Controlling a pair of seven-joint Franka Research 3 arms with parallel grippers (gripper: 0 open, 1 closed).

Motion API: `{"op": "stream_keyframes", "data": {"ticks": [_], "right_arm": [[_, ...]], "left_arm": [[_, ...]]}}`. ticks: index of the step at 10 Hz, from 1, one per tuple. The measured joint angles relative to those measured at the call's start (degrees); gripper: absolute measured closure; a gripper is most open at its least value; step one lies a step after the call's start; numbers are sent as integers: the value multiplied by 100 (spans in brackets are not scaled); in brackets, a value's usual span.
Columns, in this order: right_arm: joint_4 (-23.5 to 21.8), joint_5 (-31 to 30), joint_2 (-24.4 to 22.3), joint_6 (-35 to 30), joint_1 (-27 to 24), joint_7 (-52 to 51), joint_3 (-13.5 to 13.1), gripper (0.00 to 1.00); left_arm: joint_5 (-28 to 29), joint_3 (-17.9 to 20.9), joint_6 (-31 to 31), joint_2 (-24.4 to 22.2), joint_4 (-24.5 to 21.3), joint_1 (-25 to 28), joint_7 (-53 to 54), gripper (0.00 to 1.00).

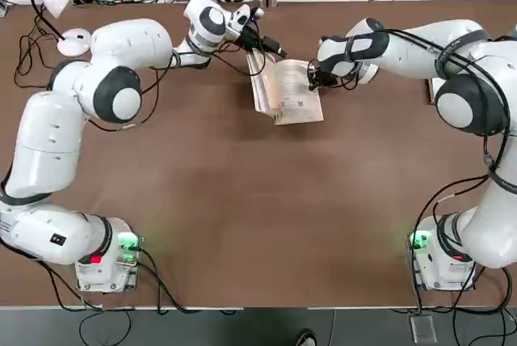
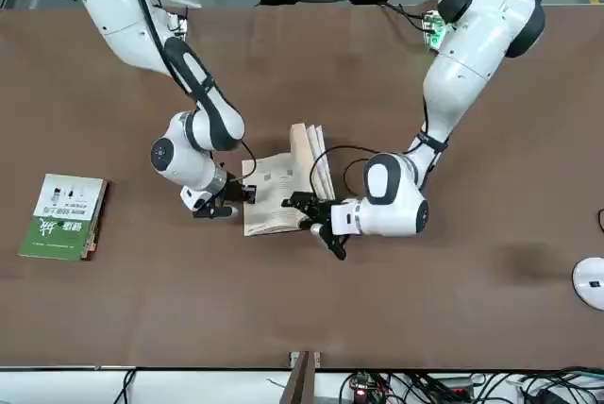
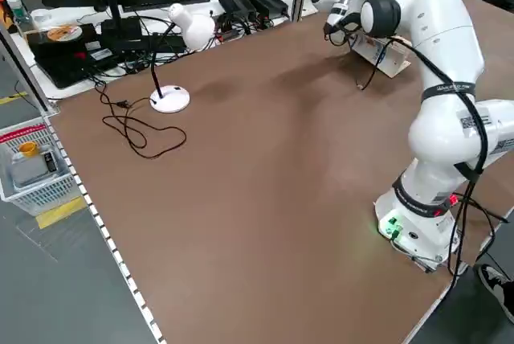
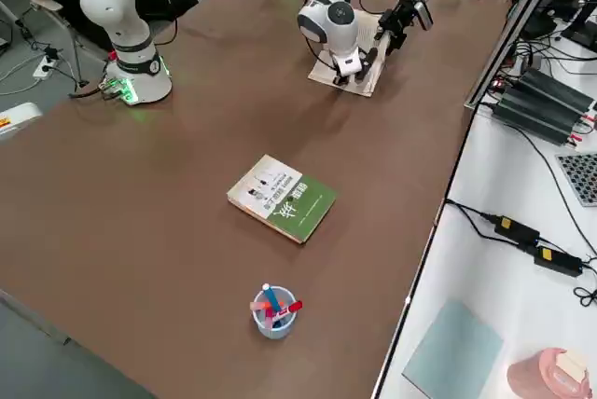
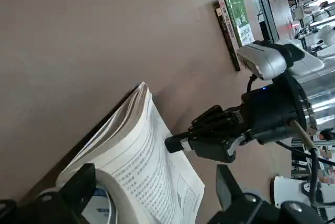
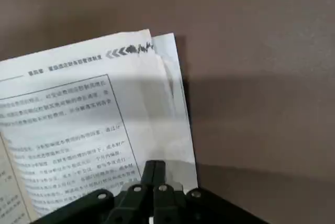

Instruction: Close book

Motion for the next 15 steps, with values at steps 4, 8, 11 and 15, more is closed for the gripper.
{"op": "stream_keyframes", "data": {"ticks": [4, 8, 11, 15], "right_arm": [[0, 0, 0, 0, 0, 0, 0, 99], [0, 1, 0, 0, 0, 0, 0, 99], [0, 1, 0, 0, 0, 0, 0, 99], [0, 2, 0, 0, 0, 0, -2, 99]], "left_arm": [[-18, -1, -181, 0, 0, 88, -16, 0], [-66, -11, -222, -23, 5, 103, -276, 0], [-74, -26, -255, -74, 5, 98, -429, 0], [-238, -30, -344, -76, 5, 100, -474, 0]]}}
